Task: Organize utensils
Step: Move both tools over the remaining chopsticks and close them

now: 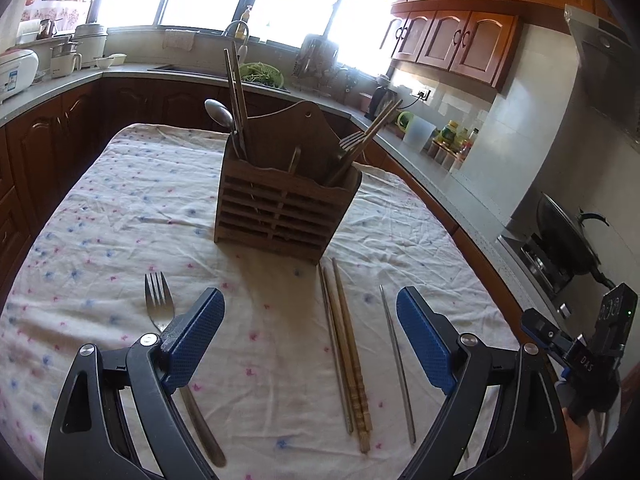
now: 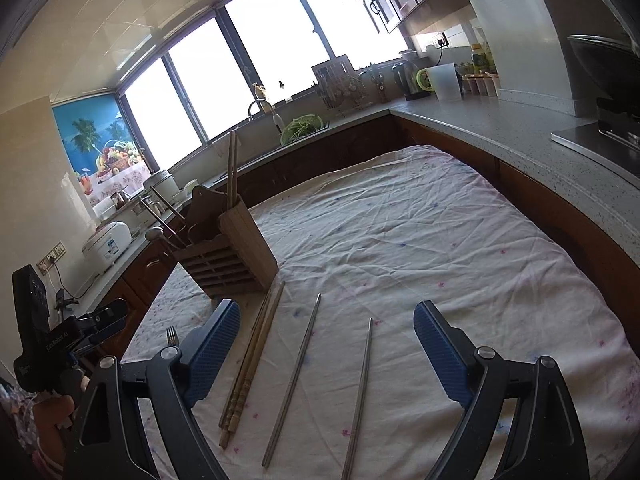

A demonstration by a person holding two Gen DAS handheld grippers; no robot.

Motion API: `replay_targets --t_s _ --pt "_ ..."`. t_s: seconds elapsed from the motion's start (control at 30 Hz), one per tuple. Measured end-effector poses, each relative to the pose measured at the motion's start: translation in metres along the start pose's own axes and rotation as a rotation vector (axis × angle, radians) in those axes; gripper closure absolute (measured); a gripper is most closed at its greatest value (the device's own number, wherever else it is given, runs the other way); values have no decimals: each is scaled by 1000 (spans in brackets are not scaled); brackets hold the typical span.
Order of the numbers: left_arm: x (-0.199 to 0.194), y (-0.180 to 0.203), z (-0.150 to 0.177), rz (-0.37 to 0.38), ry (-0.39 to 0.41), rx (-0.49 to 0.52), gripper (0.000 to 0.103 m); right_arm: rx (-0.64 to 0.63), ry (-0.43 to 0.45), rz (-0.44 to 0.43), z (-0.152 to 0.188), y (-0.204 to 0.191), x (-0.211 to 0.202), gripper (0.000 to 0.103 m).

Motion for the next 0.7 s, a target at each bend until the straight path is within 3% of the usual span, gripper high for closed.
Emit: replay_targets --t_s 0.4,0.5,0.7 --pt "12 19 22 21 -60 54 13 -17 -37 32 22 8 1 15" --pt "19 24 20 26 -69 70 14 -26 -51 41 23 7 7 24" --pt "44 35 10 45 -118 107 32 -36 -101 62 23 10 25 41"
Point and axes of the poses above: each gripper's, at about its wrist camera, not at the fingertips, and x roughly the way its jaws point, y to its right, z to its underside, the point moved 4 cm from there along x, roughly the way its jaws point, and after that the axes turned 1 degree about -y, right-handed, at the moved point
